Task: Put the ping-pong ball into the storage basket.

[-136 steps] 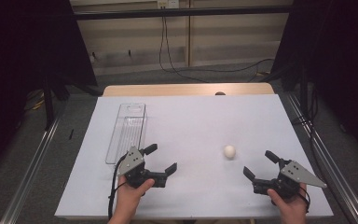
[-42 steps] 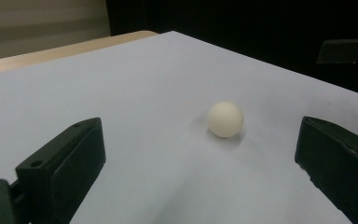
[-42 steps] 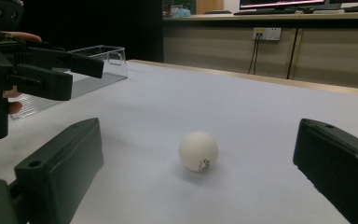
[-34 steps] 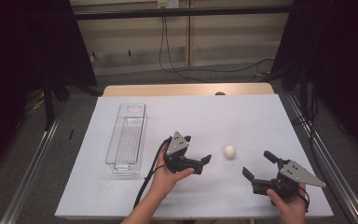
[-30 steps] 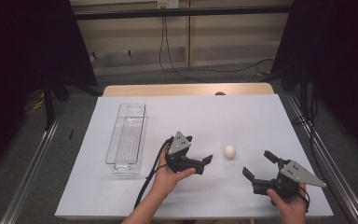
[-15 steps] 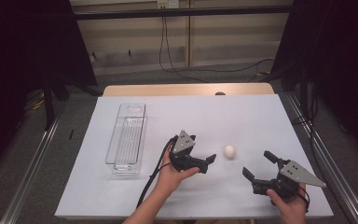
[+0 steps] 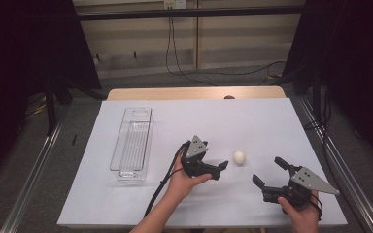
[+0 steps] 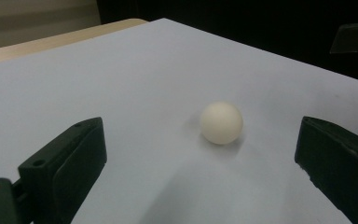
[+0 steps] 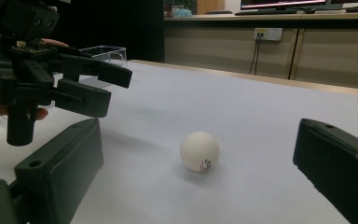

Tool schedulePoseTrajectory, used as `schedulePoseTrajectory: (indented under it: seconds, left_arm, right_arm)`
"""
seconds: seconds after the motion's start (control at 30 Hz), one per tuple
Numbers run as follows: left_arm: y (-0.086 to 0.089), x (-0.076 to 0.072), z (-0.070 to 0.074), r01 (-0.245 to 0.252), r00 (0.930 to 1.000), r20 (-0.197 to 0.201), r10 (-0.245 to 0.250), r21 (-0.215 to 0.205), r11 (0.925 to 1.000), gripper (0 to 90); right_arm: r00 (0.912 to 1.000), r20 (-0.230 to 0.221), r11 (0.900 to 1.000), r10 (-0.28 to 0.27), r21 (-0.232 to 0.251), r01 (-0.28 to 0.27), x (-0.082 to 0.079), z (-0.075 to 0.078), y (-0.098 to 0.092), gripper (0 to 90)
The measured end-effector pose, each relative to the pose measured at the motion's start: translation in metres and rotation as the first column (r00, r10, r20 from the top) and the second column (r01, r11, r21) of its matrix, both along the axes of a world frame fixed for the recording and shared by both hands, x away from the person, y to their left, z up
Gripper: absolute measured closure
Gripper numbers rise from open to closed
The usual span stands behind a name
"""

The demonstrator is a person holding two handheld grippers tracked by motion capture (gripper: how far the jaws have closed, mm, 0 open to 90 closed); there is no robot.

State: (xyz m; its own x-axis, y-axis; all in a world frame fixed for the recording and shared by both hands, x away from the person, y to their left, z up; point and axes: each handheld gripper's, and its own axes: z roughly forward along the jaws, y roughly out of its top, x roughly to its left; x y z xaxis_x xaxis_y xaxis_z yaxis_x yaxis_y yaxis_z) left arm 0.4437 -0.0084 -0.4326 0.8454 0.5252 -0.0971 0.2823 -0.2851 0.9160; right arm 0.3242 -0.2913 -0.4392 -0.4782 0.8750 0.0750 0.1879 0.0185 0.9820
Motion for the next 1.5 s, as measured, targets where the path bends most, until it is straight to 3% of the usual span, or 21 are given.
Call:
schedulePoseTrajectory:
  seconds: [0.4, 0.63, 1.03, 1.13, 1.5]
  left_arm:
    - [-0.011, 0.005, 0.0, 0.016, 0.9998, -0.007, -0.016, 0.026, 0.9995, 2.4]
    - [-0.018, 0.005, -0.001, 0.023, 0.9995, -0.021, -0.023, 0.021, 0.9995, 2.4]
    - [-0.021, 0.01, -0.003, 0.022, 0.9994, -0.029, -0.021, 0.042, 0.9989, 2.4]
    - [-0.022, 0.011, -0.003, 0.019, 0.9992, -0.035, -0.018, 0.027, 0.9994, 2.5]
    - [-0.023, 0.014, -0.005, 0.014, 0.9994, -0.034, -0.012, 0.039, 0.9992, 2.6]
  right_arm:
    - [1.0, 0.001, 1.0, -0.007, 0.006, 0.007, 0.0, 0.0, -0.001, 1.1]
    - [1.0, 0.004, 1.0, -0.002, 0.002, 0.002, 0.0, 0.0, -0.001, 1.1]
    - [1.0, 0.003, 1.0, -0.006, 0.001, 0.006, 0.0, 0.0, -0.001, 1.2]
    - [1.0, 0.003, 1.0, -0.006, 0.002, 0.006, 0.0, 0.0, -0.001, 1.2]
    - [1.0, -0.006, 1.0, -0.005, 0.003, 0.005, 0.0, -0.001, 0.0, 1.2]
